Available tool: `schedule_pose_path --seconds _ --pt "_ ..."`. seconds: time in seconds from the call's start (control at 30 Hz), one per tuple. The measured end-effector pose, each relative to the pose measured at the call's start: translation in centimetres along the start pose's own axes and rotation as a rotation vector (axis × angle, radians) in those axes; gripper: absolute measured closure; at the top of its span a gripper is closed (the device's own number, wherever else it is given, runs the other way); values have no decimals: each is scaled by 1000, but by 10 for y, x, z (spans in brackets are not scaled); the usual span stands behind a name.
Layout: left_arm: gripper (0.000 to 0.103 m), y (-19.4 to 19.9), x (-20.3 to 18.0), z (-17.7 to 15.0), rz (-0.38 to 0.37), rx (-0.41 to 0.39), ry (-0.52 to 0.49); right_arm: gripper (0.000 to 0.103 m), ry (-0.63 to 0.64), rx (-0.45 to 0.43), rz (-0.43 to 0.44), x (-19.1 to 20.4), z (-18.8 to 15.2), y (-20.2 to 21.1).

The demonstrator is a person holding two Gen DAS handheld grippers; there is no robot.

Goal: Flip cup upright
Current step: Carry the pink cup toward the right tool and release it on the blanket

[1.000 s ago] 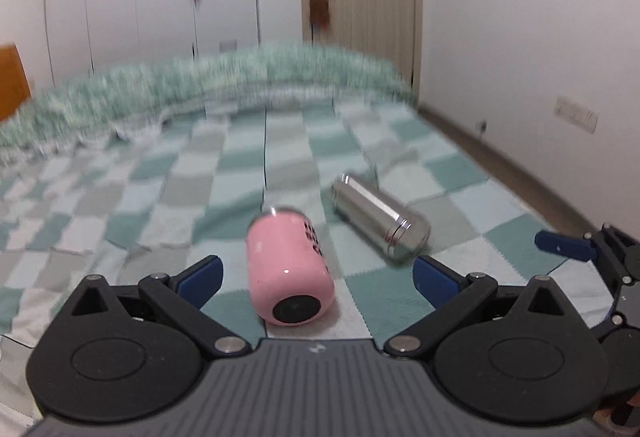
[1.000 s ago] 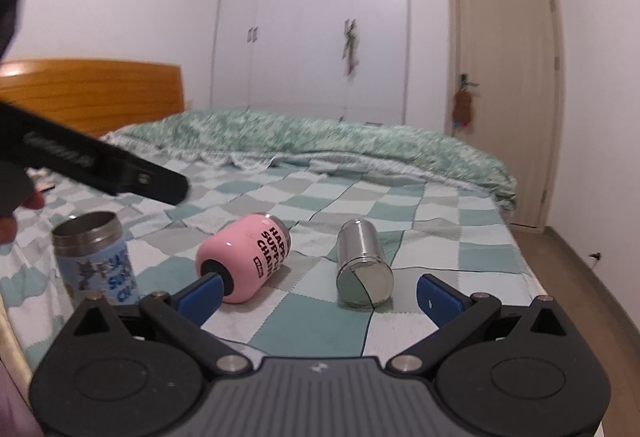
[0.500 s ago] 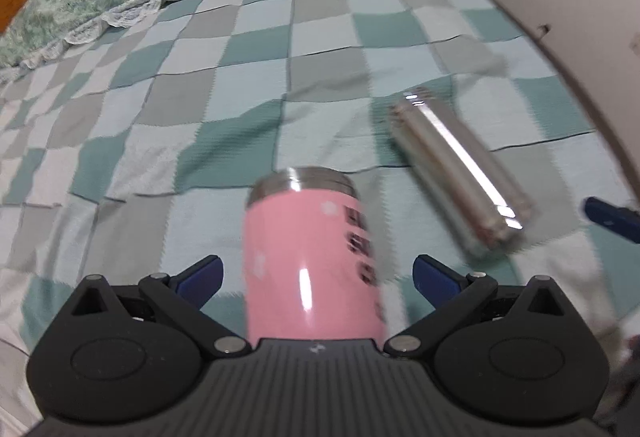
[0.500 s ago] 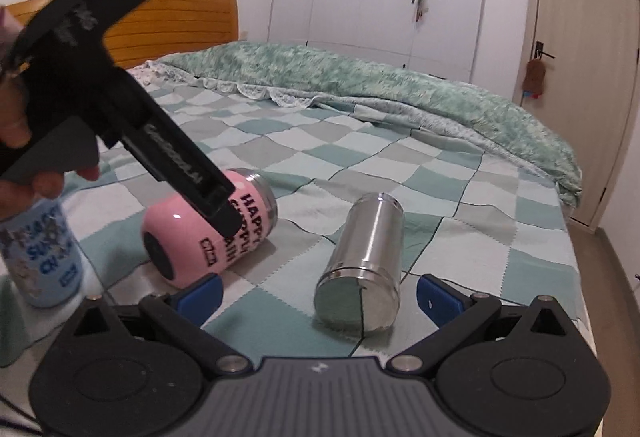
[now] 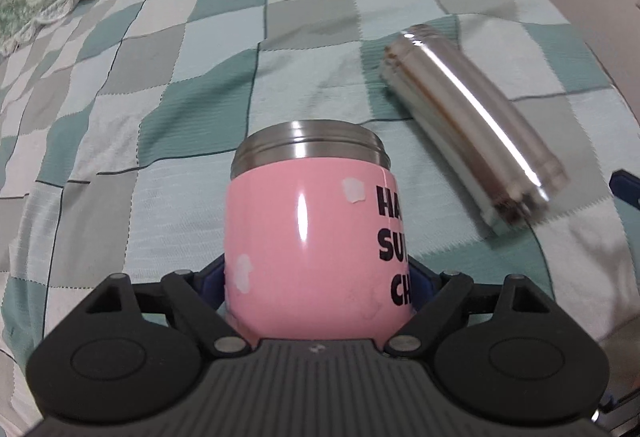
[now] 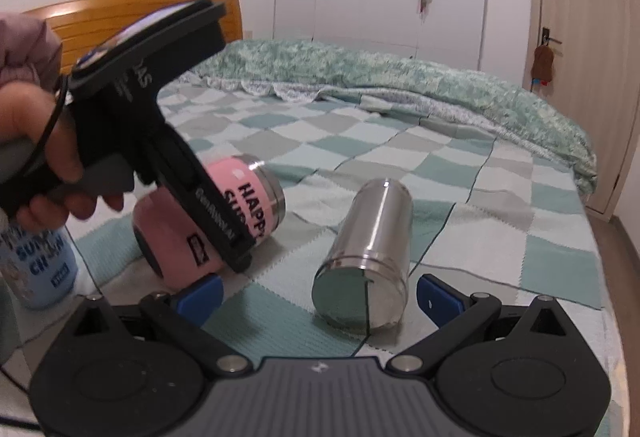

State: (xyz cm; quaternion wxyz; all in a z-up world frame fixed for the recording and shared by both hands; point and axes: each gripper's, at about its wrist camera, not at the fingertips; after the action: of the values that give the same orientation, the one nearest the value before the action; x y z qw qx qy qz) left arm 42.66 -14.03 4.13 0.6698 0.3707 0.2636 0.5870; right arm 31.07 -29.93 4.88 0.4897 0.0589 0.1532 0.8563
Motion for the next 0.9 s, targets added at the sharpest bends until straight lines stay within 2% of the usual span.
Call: schedule_pose_path --seconds 0.27,0.5,0.7,0.9 --pt "17 63 -14 -19 -51 -76 -2 0 13 -8 -29 22 8 58" --pt "17 122 -29 -71 -111 -103 10 0 38 5 -42 56 7 114" --pt "17 142 -39 -122 -155 -84 74 0 42 50 -50 78 -12 153" --pt "17 136 -47 -149 -198 -58 130 0 20 90 -51 89 -33 173"
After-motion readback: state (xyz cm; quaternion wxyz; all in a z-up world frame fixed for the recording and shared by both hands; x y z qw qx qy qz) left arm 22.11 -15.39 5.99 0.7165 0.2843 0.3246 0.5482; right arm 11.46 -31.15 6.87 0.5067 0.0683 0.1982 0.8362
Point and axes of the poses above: each gripper's, at about its wrist camera, not at the fingertips, and y roughly against the way its jaws point, x to its left, z to its top, and after that the axes turned 12 degrees about -x, right-handed
